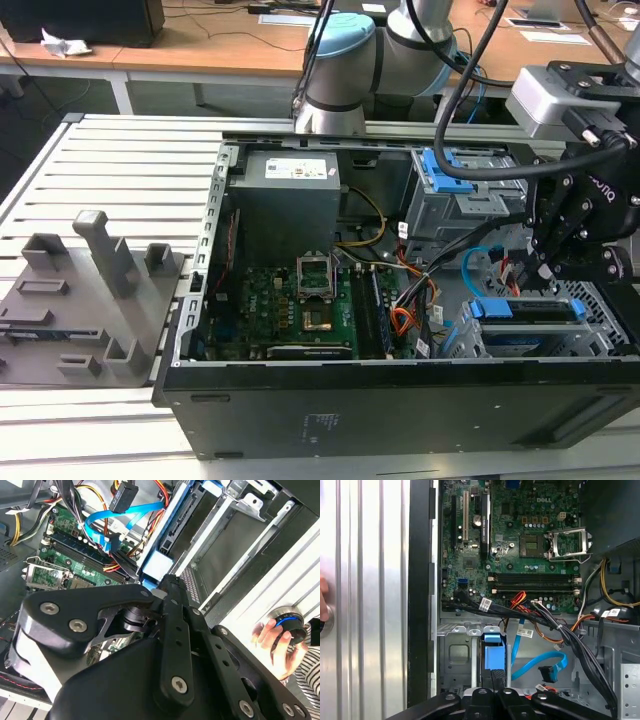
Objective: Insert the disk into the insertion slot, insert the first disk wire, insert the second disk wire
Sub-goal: 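Insert the disk into the insertion slot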
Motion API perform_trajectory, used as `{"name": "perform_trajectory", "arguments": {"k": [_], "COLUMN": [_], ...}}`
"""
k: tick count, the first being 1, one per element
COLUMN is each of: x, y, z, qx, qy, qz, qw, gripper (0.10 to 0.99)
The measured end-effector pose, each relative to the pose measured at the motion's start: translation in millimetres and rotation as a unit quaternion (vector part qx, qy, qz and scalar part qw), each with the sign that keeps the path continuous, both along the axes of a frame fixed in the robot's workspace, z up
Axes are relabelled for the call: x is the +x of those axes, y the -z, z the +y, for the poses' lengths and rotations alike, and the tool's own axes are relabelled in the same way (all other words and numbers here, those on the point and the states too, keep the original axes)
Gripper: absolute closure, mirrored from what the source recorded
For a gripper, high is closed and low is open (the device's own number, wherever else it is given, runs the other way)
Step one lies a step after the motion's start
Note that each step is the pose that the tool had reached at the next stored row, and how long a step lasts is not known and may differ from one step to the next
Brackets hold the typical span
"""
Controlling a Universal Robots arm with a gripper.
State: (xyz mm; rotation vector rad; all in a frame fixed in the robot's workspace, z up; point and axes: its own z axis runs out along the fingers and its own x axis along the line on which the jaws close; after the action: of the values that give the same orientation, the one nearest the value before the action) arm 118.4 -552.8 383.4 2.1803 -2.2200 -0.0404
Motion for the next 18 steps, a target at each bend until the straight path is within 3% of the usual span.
{"name": "perform_trajectory", "arguments": {"k": [6,13,16,18], "x": [11.2,13.9,19.6,20.5], "y": [3.9,20.2,30.2,31.0], "z": [0.0,0.0,0.0,0.0], "qx": [-0.0002,-0.0009,-0.0009,-0.0011], "qy": [0.000,0.000,0.000,0.000], "qz": [0.0005,0.0006,0.0007,0.0007], "qw": [1.0000,1.0000,1.0000,1.0000], "gripper": [0.980,0.980,0.980,0.980]}}
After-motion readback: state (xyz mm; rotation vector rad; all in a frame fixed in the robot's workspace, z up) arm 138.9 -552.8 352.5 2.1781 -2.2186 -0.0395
